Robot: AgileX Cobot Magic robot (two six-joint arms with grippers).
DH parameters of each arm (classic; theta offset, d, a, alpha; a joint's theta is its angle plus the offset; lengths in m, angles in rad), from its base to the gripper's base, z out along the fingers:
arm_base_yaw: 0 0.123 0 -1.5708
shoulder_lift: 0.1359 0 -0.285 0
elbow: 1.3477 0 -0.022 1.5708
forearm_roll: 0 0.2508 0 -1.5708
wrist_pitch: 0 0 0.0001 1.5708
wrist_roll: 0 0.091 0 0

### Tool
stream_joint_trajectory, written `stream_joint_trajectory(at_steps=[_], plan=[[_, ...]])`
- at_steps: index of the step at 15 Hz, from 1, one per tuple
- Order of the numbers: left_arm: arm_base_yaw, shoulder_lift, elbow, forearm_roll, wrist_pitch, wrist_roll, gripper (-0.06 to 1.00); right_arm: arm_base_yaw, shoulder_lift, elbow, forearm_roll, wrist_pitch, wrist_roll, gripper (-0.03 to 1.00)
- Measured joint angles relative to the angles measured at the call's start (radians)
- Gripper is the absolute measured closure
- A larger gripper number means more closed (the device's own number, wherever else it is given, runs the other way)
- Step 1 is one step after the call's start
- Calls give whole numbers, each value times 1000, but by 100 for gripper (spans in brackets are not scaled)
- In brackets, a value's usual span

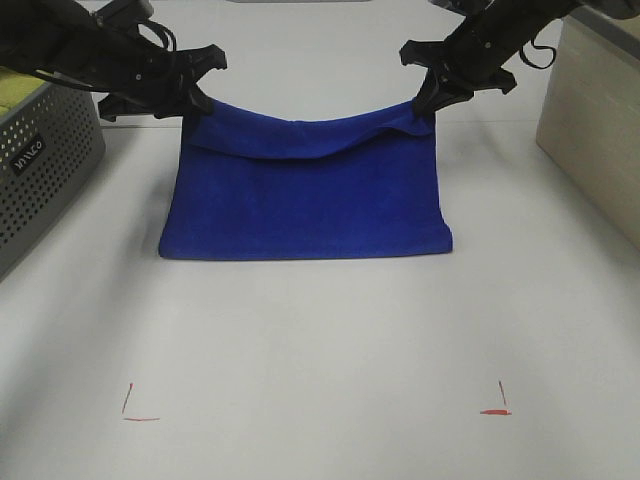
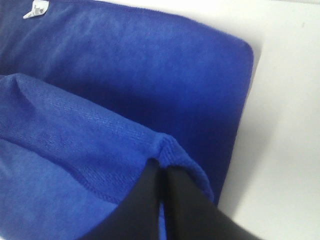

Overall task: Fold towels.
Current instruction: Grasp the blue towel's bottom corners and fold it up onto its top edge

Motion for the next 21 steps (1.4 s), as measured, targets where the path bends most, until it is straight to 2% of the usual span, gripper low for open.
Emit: stream_joint_trajectory(at_steps=[3,5,8,11,12,13,15,16,17,18,19,20,21], plan=[[0,107,-133,0,-57,2,94,0,96,-112,-21,-62,1,95],[0,193,-197,0,-123,31,94,0,143,-118,-27,-153,1,95],[0,246,-217,0,-230,75,94,0,179,-118,-25,-221,0,95],[0,250,-219,0,-254,83,92,0,187,-119,2,-240,-3,93],[0,250,-219,0,-253,83,88,0,187,-120,9,-240,-7,86],[0,250,-219,0,-253,85,80,0,187,-121,13,-237,-7,73],[0,250,-219,5,-252,85,52,0,186,-121,15,-220,-7,41],[0,246,-219,21,-251,85,37,0,182,-121,15,-199,-7,30],[0,243,-219,31,-251,85,32,0,178,-121,12,-188,-7,26],[0,232,-219,62,-248,86,23,0,164,-121,-5,-162,-7,22],[3,214,-219,104,-237,86,19,0,143,-121,-23,-128,-7,20],[13,184,-220,149,-173,85,17,0,105,-124,-32,-52,-7,20],[25,170,-221,160,-93,77,17,0,89,-126,-32,7,-7,19]])
